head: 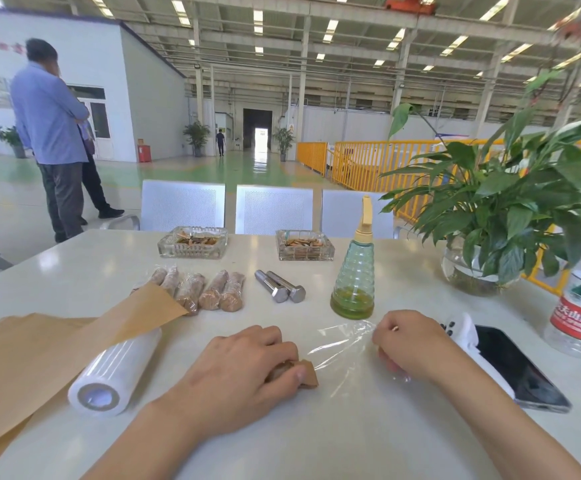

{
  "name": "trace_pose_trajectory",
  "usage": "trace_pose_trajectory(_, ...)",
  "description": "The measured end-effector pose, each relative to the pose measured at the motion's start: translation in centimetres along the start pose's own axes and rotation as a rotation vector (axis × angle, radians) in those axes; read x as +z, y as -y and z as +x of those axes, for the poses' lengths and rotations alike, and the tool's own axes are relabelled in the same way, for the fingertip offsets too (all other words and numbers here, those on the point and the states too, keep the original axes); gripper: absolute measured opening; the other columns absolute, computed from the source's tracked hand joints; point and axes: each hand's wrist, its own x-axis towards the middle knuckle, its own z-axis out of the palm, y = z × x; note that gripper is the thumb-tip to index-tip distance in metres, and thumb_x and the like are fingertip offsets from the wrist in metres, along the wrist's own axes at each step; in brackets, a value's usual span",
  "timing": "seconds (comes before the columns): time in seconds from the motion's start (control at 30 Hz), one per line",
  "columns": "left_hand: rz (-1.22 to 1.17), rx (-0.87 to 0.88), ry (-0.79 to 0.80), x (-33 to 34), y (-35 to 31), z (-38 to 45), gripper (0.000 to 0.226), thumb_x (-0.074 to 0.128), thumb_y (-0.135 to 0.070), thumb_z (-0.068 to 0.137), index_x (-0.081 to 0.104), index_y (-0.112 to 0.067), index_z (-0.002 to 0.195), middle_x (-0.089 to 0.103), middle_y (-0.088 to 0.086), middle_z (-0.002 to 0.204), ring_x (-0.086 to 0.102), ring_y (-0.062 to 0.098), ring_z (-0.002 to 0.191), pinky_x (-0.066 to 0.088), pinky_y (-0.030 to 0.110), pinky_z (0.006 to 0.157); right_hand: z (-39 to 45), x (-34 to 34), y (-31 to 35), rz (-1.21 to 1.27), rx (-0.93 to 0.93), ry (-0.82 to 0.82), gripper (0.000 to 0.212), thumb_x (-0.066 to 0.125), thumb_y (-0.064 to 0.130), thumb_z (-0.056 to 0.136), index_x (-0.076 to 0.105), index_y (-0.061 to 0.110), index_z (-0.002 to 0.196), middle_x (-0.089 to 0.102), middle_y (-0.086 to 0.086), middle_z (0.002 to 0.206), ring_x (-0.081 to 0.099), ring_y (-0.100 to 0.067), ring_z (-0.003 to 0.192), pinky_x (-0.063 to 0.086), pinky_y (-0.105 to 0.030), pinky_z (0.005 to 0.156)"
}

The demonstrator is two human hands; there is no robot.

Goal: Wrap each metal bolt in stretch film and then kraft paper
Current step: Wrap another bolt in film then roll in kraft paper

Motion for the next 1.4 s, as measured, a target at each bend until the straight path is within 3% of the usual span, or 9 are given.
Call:
trace_pose_trajectory(0.1,-0.014,0.002,-0.021,0.1,-0.1,-0.1,0.028,0.031,-0.059,0.093,0.047,-0.035,0.094,0.046,-0.012,0.092,0.044,0.004,0.09,0.038,0.024,0.066,-1.0,-0.3,1.2,0.365,-0.022,0.058,0.015,0.053,0.007,0.097,0.06,0.007,0.084,0.064,-0.005,0.057,0.052,-0.021,0.044,0.043,-0.022,0.046)
trace_pose_trajectory(0.23,-0.039,-0.009,-0.04,0.3,-0.1,0.1,0.024,0.036,-0.054,0.089,0.044,-0.031,0.086,0.047,-0.011,0.089,0.045,0.005,0.089,0.022,0.012,0.061,-2.7,-0.6,4.2,0.607,-0.114,0.132,0.019,0.058,0.008,0.099,0.06,0.01,0.08,0.049,-0.002,0.053,0.041,-0.016,0.042,0.042,-0.02,0.045)
trace_pose_trajectory(0.6,-0.431,-0.186,-0.089,0.1,0.0,0.5,0.019,0.058,-0.051,0.065,0.055,-0.045,0.082,0.059,-0.021,0.089,0.056,0.005,0.079,0.05,0.03,0.071,-4.5,6.4,9.2,0.869,-0.155,0.387,0.008,0.058,0.009,0.101,0.057,0.011,0.093,0.042,0.005,0.049,0.036,-0.009,0.042,0.032,-0.019,0.043)
trace_pose_trajectory(0.77,-0.545,-0.163,-0.089,-0.4,-0.1,0.7,0.016,0.078,-0.031,0.074,0.063,-0.036,0.075,0.066,-0.013,0.087,0.058,0.015,0.088,0.051,0.034,0.082,-3.8,7.3,8.5,0.962,-0.105,0.421,0.013,0.059,0.013,0.1,0.057,0.016,0.087,0.048,0.004,0.052,0.039,-0.009,0.042,0.035,-0.025,0.046)
trace_pose_trajectory(0.9,-0.502,-0.193,-0.063,-0.7,0.4,0.6,0.031,0.077,-0.061,0.06,0.063,-0.038,0.076,0.064,-0.014,0.088,0.054,0.005,0.089,0.044,0.02,0.081,-3.4,7.5,7.9,0.996,-0.085,0.458,0.013,0.061,0.015,0.1,0.059,0.017,0.087,0.053,0.002,0.057,0.038,-0.01,0.045,0.036,-0.023,0.043)
trace_pose_trajectory(1.03,-0.438,-0.282,0.027,-1.0,0.9,0.4,0.061,0.082,-0.072,0.045,0.058,-0.035,0.088,0.058,-0.019,0.094,0.05,-0.001,0.096,0.042,0.018,0.08,-3.2,7.6,7.5,1.036,-0.091,0.48,0.007,0.062,0.015,0.098,0.061,0.011,0.092,0.055,-0.004,0.066,0.036,-0.012,0.048,0.035,-0.026,0.047)
trace_pose_trajectory(1.17,-0.465,-0.35,0.122,-2.1,1.0,0.1,0.072,0.083,-0.074,0.043,0.052,-0.037,0.098,0.055,-0.014,0.106,0.05,-0.001,0.1,0.041,0.015,0.075,-3.1,7.4,7.4,1.079,-0.074,0.5,0.008,0.058,0.012,0.101,0.058,0.011,0.092,0.047,0.002,0.053,0.038,-0.011,0.044,0.035,-0.025,0.045)
trace_pose_trajectory(1.3,-0.361,-0.33,0.307,-4.0,1.5,-1.6,0.082,0.08,-0.076,0.049,0.041,-0.046,0.115,0.047,-0.022,0.114,0.048,-0.001,0.105,0.042,0.015,0.083,-3.0,7.5,7.3,1.094,-0.047,0.503,0.006,0.062,0.013,0.099,0.057,0.013,0.095,0.044,0.002,0.054,0.039,-0.011,0.043,0.036,-0.024,0.044)
trace_pose_trajectory(1.4,-0.301,-0.321,0.335,-5.0,1.5,-3.0,0.083,0.083,-0.056,0.069,0.032,-0.048,0.134,0.045,-0.022,0.121,0.045,-0.004,0.112,0.04,0.012,0.092,-2.8,7.3,7.1,1.146,-0.007,0.515,0.009,0.063,0.012,0.099,0.058,0.014,0.092,0.043,0.002,0.055,0.039,-0.01,0.043,0.036,-0.022,0.043)
